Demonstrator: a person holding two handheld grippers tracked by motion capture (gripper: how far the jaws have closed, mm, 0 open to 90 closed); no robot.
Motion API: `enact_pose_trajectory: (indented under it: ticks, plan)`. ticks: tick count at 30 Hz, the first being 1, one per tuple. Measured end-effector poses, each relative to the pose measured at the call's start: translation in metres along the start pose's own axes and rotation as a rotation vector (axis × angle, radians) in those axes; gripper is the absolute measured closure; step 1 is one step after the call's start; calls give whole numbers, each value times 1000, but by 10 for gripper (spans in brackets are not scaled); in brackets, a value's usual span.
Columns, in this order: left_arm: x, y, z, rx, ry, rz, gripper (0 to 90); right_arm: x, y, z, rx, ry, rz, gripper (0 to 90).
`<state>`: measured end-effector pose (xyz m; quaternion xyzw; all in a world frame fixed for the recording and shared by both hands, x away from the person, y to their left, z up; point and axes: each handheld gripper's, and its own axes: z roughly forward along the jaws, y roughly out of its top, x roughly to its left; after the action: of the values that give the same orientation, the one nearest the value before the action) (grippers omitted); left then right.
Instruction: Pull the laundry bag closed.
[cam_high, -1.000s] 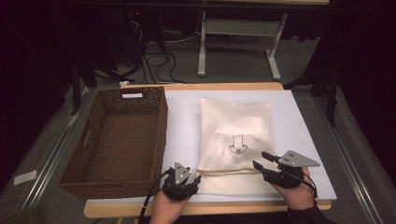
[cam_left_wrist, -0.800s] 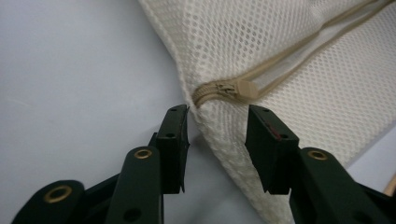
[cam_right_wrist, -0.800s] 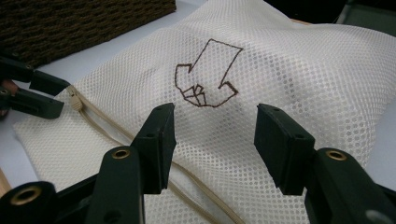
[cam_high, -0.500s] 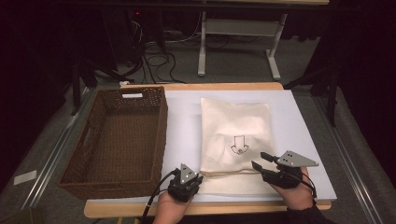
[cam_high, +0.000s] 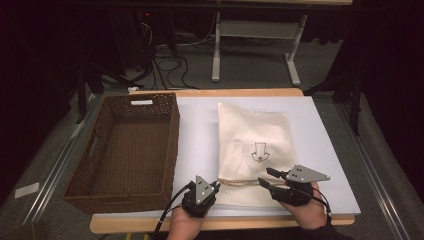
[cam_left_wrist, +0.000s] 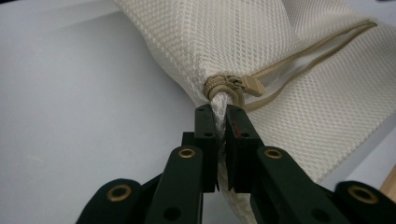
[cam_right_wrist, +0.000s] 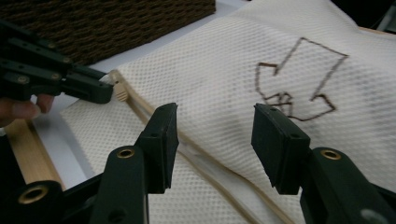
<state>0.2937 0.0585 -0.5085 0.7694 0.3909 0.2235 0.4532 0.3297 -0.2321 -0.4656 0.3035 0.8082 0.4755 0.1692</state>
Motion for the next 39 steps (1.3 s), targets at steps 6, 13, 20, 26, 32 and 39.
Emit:
enact_pose_trajectory:
  ticks: [6,13,20,26,32,39]
  plan:
    - [-4,2,0,-29,-1,19,850,14,3,13,19,48,-20,539]
    - [-4,3,-1,-42,0,29,849,26,9,31,29,90,-35,556]
    - [-4,3,0,-41,1,37,848,32,20,50,23,125,-23,577]
    - [-5,2,0,-45,2,32,848,37,18,61,42,176,-2,631]
    - [-5,2,0,-57,1,31,849,42,14,66,61,204,6,655]
    - [-5,2,-1,-73,-7,25,849,39,11,69,69,219,34,690]
